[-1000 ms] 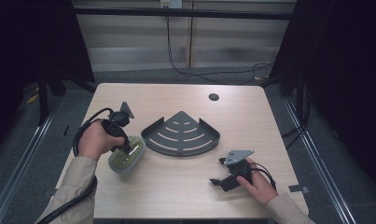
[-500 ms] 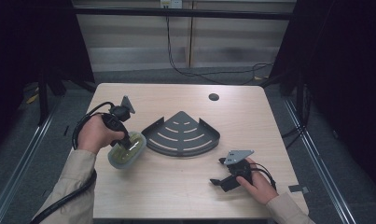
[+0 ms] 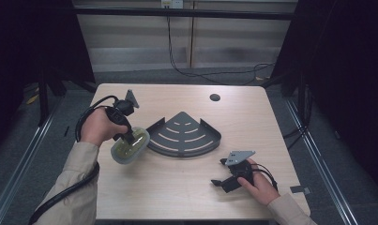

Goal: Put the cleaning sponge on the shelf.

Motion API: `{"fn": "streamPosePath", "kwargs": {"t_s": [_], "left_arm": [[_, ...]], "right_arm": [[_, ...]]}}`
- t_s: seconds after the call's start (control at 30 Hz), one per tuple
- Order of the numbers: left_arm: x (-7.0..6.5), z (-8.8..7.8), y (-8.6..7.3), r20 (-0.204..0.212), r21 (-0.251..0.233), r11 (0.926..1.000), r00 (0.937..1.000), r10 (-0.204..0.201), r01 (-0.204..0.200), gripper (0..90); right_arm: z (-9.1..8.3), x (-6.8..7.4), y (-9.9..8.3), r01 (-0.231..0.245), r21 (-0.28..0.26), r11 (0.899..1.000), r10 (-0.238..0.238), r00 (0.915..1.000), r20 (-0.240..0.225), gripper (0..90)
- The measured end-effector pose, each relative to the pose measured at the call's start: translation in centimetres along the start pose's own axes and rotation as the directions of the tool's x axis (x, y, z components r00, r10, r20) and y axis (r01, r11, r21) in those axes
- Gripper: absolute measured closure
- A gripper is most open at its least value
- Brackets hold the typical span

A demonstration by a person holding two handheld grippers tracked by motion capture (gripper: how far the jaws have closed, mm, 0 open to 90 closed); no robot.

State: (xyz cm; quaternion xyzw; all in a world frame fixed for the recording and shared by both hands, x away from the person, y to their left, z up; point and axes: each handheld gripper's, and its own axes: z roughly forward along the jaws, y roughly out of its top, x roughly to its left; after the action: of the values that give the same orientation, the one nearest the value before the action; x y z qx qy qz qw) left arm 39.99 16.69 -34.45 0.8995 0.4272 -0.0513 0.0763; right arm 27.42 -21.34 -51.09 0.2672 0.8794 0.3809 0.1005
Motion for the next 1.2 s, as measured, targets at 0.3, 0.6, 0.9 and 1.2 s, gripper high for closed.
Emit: {"fn": "streamPosePath", "kwargs": {"t_s": [0.3, 0.6, 0.9, 1.2], "left_arm": [[0.0, -0.5, 0.8, 0.002, 0.002, 1.0, 1.0, 0.007, -0.007, 72.2], [0.0, -0.9, 1.9, -0.002, 0.002, 0.9998, 0.9998, 0.017, -0.017, 72.1], [-0.4, -1.0, 3.3, 0.003, -0.008, 0.9996, 0.9996, 0.028, -0.028, 72.1], [-0.7, -1.3, 5.1, 0.002, -0.026, 0.9979, 0.9982, 0.059, -0.059, 72.1]], "right_arm": [[0.0, 0.0, 0.0, 0.0, 0.0, 1.0, 0.0, 1.0, 0.0, 11.6], [0.0, 0.0, 0.0, 0.0, 0.0, 1.0, 0.0, 1.0, 0.0, 11.6], [0.0, 0.0, 0.0, 0.001, 0.0, 1.0, -0.001, 1.0, -0.001, 11.6], [0.0, 0.0, 0.0, 0.0, 0.0, 1.0, 0.0, 1.0, -0.001, 11.5]]}}
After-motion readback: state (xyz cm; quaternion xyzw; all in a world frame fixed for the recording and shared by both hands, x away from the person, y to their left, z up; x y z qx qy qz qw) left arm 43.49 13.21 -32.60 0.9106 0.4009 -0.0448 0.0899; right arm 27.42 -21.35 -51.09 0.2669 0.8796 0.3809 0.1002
